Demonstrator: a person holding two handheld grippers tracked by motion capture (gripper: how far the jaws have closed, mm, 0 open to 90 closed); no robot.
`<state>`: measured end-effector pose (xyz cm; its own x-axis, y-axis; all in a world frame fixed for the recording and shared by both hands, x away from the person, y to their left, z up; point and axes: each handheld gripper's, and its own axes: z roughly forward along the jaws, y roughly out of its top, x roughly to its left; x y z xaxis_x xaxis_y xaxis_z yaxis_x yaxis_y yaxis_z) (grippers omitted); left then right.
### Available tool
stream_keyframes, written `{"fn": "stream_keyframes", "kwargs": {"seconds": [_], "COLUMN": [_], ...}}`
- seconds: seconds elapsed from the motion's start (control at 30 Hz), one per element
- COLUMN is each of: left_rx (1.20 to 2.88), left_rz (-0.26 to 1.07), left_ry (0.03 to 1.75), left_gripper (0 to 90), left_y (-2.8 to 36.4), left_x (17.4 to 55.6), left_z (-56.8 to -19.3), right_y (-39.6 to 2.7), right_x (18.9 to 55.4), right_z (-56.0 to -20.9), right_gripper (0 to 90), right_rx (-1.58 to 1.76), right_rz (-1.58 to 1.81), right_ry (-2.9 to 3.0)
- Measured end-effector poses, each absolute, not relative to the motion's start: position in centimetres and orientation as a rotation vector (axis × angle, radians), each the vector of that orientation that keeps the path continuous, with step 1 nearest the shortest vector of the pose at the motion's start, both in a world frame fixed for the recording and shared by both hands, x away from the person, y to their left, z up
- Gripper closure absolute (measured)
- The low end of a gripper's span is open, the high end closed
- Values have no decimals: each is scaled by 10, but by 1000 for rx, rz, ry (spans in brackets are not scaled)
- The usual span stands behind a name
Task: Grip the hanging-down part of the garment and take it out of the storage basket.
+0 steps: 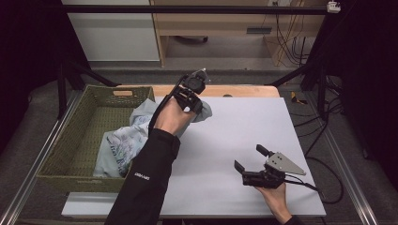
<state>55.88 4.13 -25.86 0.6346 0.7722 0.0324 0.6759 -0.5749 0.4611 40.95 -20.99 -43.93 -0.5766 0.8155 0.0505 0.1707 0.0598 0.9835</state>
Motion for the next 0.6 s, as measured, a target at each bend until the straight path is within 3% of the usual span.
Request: {"fn": "stream_keyframes", "kwargs": {"seconds": [0.6], "left_rx": [2455], "left_rz": [315], "left_ry": [1143], "left_gripper": [834], "left_y": [41], "left_x": [558], "left_z": [-258], "right_y": [-212], "right_x": [417], "right_z": [-430], "right_gripper": [4], "right_rx": [974], "right_rz": [1572], "right_ry": [1797]}}
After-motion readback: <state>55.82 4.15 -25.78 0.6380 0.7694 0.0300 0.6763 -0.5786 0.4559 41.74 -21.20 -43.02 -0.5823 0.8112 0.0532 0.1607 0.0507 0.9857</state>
